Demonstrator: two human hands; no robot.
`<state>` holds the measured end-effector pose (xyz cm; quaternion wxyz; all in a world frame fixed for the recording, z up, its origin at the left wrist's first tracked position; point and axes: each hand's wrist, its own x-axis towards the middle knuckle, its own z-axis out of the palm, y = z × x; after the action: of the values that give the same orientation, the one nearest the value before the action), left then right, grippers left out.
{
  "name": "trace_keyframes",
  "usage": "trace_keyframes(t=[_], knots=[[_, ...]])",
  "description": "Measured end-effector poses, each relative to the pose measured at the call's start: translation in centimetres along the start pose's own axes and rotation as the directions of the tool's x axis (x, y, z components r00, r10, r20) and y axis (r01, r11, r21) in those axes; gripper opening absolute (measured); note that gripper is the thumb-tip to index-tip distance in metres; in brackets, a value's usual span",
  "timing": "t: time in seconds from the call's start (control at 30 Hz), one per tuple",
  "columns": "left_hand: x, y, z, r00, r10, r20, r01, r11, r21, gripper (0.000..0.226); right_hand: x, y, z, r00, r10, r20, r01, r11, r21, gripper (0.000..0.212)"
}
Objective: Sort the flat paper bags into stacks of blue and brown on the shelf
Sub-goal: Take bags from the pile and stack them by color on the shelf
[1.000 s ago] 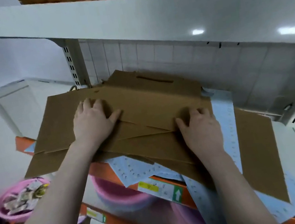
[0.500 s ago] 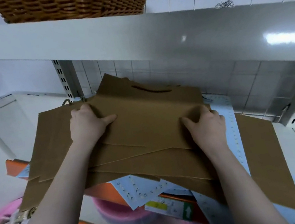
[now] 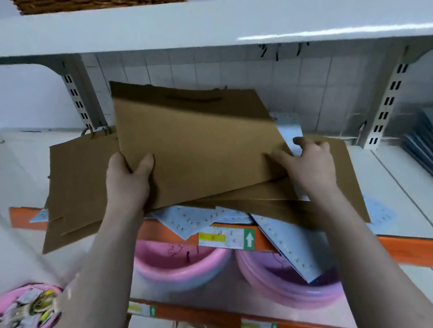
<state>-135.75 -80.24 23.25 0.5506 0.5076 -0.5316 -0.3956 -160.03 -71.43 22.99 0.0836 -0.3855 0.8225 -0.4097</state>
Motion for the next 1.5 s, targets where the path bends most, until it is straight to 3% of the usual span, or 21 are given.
trace_keyframes(t=[0.1,0.27,0.4,0.5,0.7,0.93,1.03,1.2,1.33,1.5], knots=[[-2.1,0.5,-0.4,0.999,0.001,0.044,0.002,0.999,-0.047,0.007,-0.2,0.7,-1.0,0.998,-0.001,0.063,0.003,1.000,-0.025,0.067],[-5.9,2.5,-0.2,0.995,0.043,0.091,-0.038,0.998,-0.050,0.014,-1.2,2.6,-2.8,0.994,-0.010,0.110,0.009,1.000,0.011,0.065],[-9.6,4.2,1.0,0.990,0.037,0.133,-0.025,0.995,-0.092,0.005,-2.3,5.3,-6.6,0.997,-0.005,0.074,-0.004,0.994,0.108,0.060],[-13.1,5.2,3.3,0.992,0.032,0.119,-0.020,0.994,-0.104,0.013,-2.9,8.1,-10.6,1.000,-0.020,0.010,0.018,0.986,0.167,0.058],[-22.2,6.2,13.0,0.996,0.062,0.071,-0.070,0.990,0.124,0.013,-4.0,17.3,-21.3,0.990,-0.052,-0.134,0.056,0.998,0.032,0.052],[-34.3,9.2,25.3,0.971,0.119,0.207,-0.185,0.923,0.338,0.028,-5.5,29.6,-34.1,0.953,0.023,-0.302,-0.042,0.998,-0.056,0.045],[-37.2,10.0,30.1,0.947,0.159,0.280,-0.255,0.902,0.350,0.029,-5.8,33.8,-38.2,0.927,0.059,-0.371,-0.099,0.991,-0.088,0.042],[-41.0,10.8,37.6,0.895,0.252,0.368,-0.388,0.847,0.364,0.052,-5.4,39.5,-43.4,0.875,0.126,-0.467,-0.208,0.969,-0.130,0.040],[-43.2,11.3,43.5,0.872,0.273,0.407,-0.418,0.847,0.328,0.046,-3.6,43.2,-46.7,0.844,0.119,-0.522,-0.246,0.953,-0.179,0.041],[-44.5,11.4,51.9,0.856,0.265,0.444,-0.422,0.854,0.303,0.057,0.5,47.8,-50.9,0.819,0.141,-0.557,-0.298,0.933,-0.202,0.042]])
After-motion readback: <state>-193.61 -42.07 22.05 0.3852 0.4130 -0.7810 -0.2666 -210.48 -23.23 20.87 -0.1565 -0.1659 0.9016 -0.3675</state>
